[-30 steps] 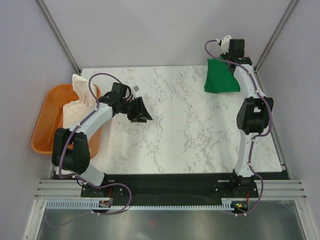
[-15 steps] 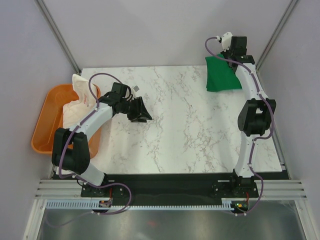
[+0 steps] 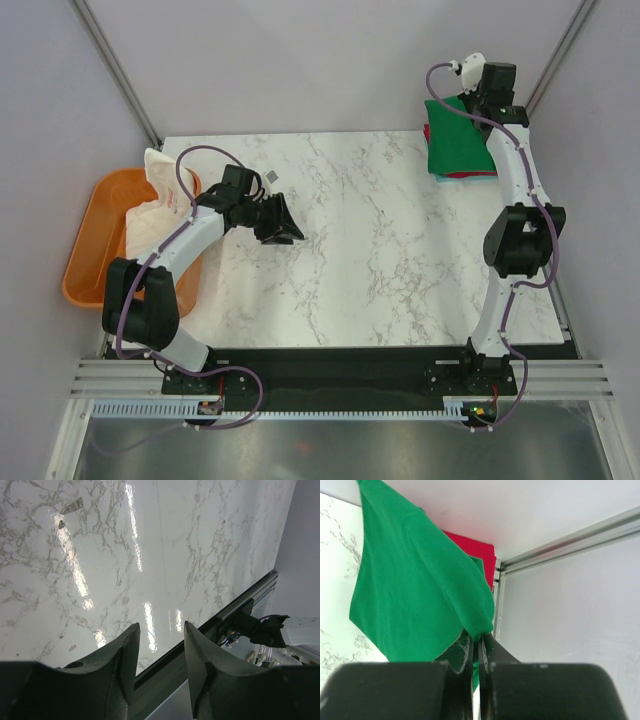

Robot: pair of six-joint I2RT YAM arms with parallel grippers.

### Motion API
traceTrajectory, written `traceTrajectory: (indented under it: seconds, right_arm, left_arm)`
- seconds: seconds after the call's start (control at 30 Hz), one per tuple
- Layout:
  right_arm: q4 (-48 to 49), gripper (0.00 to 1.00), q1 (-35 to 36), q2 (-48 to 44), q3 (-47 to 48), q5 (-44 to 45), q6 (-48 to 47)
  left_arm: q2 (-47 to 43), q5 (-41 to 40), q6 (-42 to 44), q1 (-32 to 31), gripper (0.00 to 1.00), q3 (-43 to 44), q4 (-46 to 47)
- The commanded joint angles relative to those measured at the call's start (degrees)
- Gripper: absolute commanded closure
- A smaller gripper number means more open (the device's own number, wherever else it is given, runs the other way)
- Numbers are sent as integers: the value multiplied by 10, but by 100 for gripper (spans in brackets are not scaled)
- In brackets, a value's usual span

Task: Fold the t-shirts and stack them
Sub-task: Neatly place the folded tshirt to the corner

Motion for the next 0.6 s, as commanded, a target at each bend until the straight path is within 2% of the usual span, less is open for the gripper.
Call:
traceTrajectory:
  seconds: [0.0, 0.3, 0.57]
  right_arm:
    - [18, 100, -5, 7, 34, -16, -3]
    - [57, 100, -28, 91, 104, -38, -6]
    - [113, 100, -45, 178, 163, -18, -19]
  left_arm:
    - [-18, 7, 17, -3, 52, -3, 2]
    - [-16, -1, 21, -3, 52, -4, 2]
    - [-8, -12, 22, -2, 52, -5, 2]
